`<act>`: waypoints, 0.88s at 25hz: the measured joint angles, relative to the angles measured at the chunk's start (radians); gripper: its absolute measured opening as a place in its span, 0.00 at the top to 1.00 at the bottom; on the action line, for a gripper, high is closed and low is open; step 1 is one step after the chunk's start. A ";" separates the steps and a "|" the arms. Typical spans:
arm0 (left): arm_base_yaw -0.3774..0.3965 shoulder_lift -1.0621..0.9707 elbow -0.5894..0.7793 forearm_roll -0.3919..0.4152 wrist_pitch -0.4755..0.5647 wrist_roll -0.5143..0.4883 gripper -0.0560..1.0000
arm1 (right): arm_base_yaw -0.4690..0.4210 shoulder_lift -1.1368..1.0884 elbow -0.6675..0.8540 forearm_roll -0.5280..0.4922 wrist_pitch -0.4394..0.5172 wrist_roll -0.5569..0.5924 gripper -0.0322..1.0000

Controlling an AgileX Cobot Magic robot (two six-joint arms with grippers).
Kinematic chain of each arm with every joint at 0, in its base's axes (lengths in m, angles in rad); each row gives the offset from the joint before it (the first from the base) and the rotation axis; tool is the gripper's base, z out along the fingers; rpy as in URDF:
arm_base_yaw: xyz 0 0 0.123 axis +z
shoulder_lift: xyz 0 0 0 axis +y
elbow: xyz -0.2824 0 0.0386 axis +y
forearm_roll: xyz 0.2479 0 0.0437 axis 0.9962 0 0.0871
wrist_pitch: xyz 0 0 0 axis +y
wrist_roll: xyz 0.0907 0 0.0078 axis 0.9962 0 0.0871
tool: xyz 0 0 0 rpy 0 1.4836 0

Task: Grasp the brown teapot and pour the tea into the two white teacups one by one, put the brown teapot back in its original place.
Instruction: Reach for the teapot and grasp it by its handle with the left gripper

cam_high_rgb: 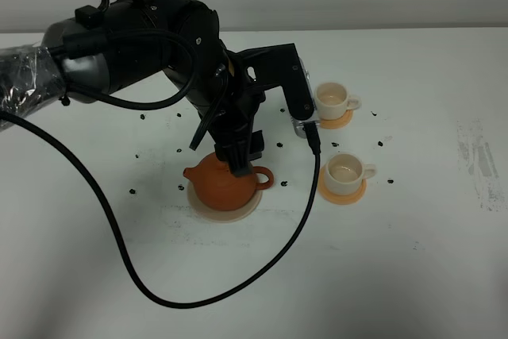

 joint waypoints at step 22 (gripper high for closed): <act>-0.031 0.124 -0.005 -0.052 -0.061 0.125 0.33 | 0.000 0.000 0.000 0.001 -0.002 0.000 0.44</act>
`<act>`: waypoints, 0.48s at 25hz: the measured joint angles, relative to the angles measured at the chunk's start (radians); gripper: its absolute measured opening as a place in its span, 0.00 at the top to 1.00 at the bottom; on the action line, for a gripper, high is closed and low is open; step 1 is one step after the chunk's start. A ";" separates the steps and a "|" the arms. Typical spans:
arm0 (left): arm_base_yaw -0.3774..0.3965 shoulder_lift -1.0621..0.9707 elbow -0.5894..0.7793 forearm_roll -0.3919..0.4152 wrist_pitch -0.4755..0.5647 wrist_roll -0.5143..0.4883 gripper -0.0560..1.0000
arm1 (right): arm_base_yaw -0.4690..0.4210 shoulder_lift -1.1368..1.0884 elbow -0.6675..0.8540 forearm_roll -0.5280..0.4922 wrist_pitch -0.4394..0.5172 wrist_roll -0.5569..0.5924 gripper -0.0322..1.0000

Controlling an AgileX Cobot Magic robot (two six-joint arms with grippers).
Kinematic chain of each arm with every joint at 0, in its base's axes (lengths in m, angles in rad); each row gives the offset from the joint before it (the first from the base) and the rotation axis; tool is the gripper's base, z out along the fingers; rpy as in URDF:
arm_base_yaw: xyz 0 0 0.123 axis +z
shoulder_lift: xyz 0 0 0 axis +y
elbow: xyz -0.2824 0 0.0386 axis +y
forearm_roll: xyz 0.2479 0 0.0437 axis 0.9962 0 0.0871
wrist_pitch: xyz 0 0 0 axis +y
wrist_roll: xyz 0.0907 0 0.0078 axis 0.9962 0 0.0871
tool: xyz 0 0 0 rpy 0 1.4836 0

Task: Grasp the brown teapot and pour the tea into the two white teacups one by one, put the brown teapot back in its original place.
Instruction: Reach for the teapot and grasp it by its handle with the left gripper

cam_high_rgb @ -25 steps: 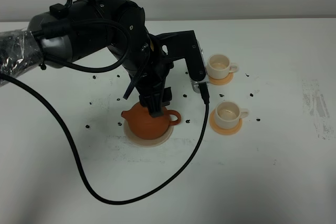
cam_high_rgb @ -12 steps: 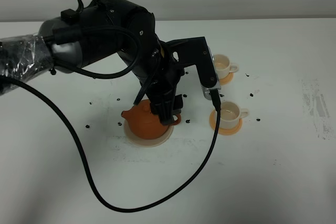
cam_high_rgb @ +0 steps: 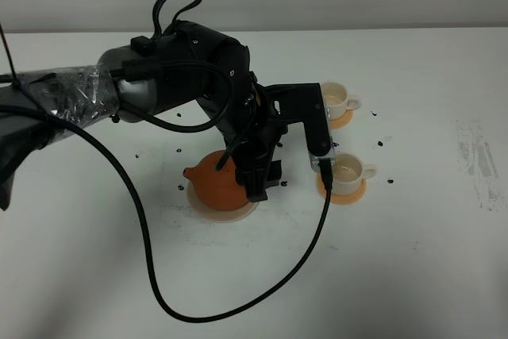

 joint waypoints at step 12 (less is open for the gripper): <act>0.000 0.038 0.000 -0.050 0.006 0.027 0.33 | 0.000 0.000 0.000 0.000 0.000 0.000 0.44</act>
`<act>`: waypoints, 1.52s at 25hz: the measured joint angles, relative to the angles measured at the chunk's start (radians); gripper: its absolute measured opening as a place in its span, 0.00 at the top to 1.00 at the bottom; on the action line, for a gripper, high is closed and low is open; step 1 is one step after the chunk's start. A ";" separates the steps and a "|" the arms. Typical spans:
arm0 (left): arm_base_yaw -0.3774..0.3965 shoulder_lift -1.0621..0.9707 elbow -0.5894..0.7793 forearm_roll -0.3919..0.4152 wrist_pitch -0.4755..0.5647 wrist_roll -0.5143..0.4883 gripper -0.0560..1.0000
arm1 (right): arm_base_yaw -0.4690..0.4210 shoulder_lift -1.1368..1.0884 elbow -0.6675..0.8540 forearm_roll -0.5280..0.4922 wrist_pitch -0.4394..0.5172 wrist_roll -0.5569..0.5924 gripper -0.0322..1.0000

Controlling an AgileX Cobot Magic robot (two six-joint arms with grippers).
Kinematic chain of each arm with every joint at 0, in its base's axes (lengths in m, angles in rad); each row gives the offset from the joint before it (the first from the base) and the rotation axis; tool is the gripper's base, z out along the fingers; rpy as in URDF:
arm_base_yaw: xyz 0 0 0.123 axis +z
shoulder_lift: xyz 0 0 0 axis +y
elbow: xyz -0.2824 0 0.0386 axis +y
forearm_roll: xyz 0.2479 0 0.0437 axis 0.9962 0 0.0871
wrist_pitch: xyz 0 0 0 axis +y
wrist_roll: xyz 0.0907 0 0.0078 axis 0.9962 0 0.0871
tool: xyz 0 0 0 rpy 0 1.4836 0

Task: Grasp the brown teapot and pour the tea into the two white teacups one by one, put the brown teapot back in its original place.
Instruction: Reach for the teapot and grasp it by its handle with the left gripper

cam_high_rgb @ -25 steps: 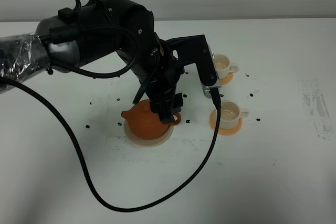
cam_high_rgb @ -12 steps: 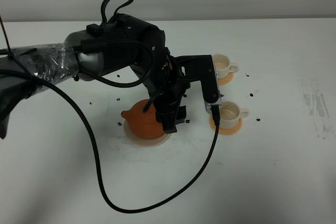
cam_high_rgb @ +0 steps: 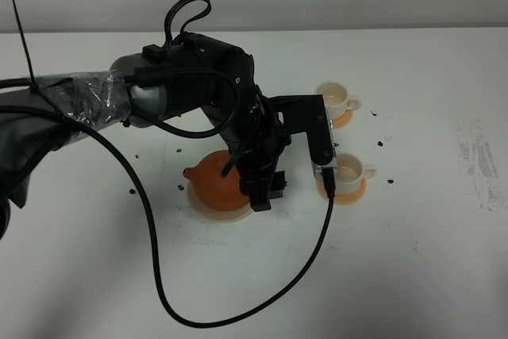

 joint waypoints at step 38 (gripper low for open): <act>-0.001 0.018 -0.001 -0.053 0.122 -0.026 0.33 | 0.000 0.000 0.000 0.000 0.000 0.000 0.44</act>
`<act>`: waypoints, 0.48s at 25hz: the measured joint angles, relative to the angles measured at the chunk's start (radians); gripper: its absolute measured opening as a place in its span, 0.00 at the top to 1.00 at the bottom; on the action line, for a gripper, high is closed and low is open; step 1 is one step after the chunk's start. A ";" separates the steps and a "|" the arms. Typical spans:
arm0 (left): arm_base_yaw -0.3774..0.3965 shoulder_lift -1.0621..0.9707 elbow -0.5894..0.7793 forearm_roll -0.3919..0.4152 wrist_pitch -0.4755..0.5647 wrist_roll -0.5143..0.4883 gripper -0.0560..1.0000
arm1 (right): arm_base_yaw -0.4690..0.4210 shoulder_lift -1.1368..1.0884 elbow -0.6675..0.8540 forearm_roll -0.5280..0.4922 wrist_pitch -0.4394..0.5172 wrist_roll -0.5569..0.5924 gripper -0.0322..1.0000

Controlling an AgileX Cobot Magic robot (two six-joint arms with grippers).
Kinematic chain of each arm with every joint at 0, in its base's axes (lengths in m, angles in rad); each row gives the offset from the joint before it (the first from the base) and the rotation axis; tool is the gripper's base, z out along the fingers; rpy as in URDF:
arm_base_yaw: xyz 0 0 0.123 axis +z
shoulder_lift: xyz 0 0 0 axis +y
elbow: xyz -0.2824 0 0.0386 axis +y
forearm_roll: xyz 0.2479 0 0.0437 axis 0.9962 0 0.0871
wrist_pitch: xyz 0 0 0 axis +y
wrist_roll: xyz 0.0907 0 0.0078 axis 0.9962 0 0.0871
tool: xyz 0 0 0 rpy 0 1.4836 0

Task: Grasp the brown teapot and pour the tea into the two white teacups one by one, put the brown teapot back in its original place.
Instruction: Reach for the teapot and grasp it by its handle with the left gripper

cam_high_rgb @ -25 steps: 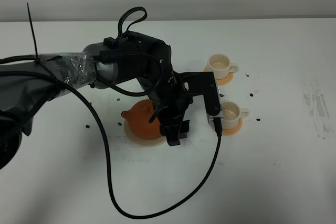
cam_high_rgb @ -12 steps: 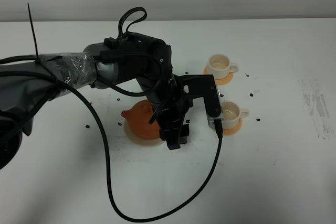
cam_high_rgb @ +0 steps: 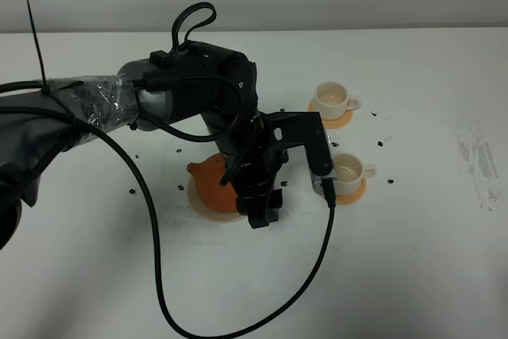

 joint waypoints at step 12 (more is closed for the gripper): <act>0.000 -0.002 -0.001 -0.013 0.048 -0.002 0.33 | 0.000 0.000 0.000 0.000 0.000 0.000 0.44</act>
